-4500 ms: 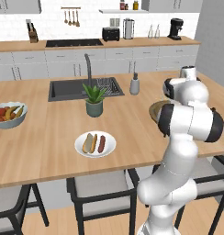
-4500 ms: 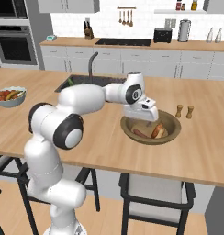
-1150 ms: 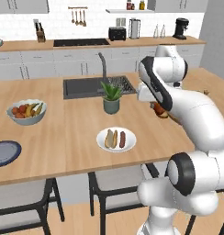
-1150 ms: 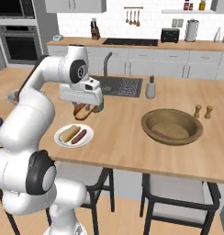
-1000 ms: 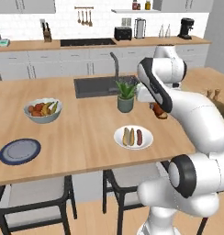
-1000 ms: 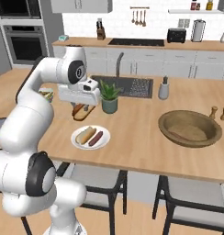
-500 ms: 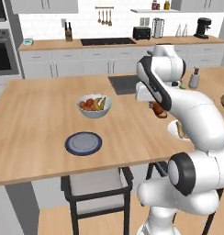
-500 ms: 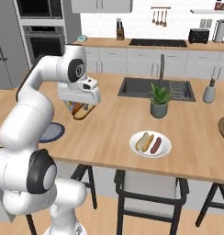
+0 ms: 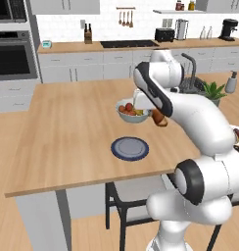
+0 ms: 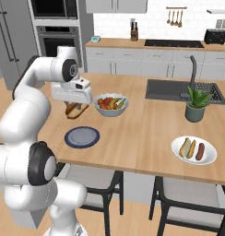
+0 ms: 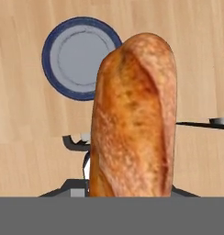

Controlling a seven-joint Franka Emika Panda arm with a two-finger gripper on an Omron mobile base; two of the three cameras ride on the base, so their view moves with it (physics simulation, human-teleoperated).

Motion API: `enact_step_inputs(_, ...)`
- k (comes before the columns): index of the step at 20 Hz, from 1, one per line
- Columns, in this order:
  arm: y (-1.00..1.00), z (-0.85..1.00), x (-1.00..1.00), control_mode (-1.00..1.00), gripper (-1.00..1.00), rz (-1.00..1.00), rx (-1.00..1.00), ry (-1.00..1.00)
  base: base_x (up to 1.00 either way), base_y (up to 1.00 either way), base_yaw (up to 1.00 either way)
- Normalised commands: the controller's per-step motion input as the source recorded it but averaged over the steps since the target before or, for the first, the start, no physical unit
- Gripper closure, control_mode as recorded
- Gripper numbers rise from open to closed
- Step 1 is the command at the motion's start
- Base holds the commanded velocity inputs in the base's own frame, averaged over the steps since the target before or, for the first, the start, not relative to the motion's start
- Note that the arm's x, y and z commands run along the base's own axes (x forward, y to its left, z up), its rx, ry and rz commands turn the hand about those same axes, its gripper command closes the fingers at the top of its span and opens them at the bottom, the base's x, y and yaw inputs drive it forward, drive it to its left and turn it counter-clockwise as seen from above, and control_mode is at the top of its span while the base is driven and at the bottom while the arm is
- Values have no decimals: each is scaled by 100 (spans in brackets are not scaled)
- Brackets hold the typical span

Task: Place one bun and one sausage from the bowl on each plate.

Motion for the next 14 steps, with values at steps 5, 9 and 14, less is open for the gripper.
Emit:
enact_step_inputs(5,26,-74,64,-100,100,0,0,5,0,0,0)
enact_step_inputs(9,20,-95,62,-100,100,0,1,5,0,0,0)
enact_step_inputs(14,36,-77,65,-100,100,0,0,3,0,0,0)
